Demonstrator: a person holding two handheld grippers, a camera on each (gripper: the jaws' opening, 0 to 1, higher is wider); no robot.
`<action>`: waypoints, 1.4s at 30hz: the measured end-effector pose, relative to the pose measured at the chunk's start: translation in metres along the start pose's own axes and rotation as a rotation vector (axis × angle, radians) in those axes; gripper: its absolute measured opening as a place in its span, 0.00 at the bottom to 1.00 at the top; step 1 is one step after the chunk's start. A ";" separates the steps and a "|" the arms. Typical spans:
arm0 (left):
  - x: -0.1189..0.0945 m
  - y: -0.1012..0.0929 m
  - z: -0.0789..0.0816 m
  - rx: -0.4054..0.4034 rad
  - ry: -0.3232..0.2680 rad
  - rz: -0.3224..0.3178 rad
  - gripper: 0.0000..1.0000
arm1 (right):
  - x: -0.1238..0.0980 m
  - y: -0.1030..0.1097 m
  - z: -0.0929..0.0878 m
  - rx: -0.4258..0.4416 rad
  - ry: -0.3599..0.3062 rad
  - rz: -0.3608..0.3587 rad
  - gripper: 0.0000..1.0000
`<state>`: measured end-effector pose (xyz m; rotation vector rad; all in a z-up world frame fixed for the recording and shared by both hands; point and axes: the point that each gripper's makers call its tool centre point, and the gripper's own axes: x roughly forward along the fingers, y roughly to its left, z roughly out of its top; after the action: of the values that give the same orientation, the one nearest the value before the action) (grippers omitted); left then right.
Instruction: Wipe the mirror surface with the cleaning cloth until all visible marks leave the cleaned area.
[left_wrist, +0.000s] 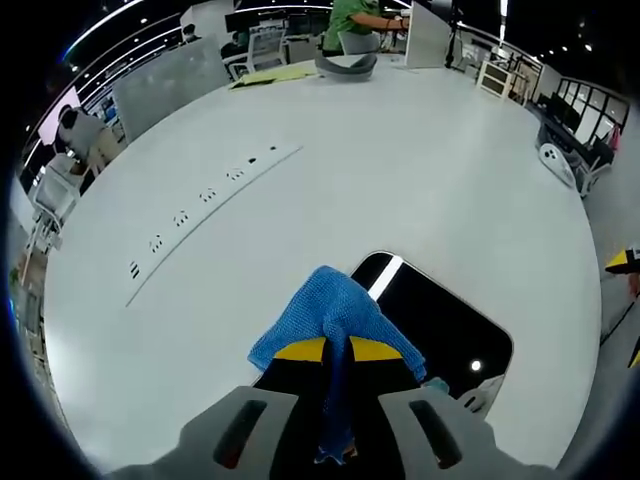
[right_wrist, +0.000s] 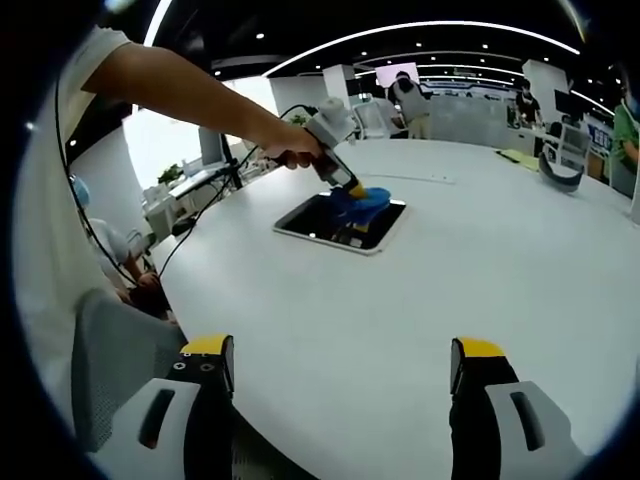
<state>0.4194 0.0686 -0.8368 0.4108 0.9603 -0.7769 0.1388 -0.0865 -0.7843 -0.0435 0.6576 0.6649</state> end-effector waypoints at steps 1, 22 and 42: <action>0.000 0.000 0.000 0.001 0.000 0.000 0.05 | 0.000 0.000 -0.001 0.005 0.001 0.002 0.89; 0.005 -0.004 0.007 0.000 -0.001 0.001 0.05 | 0.001 -0.002 -0.005 0.015 0.004 0.001 0.89; 0.009 -0.007 0.012 0.003 -0.002 -0.001 0.05 | -0.001 -0.002 -0.008 0.022 0.010 0.000 0.89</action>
<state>0.4238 0.0528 -0.8378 0.4122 0.9572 -0.7793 0.1352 -0.0905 -0.7908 -0.0267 0.6741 0.6581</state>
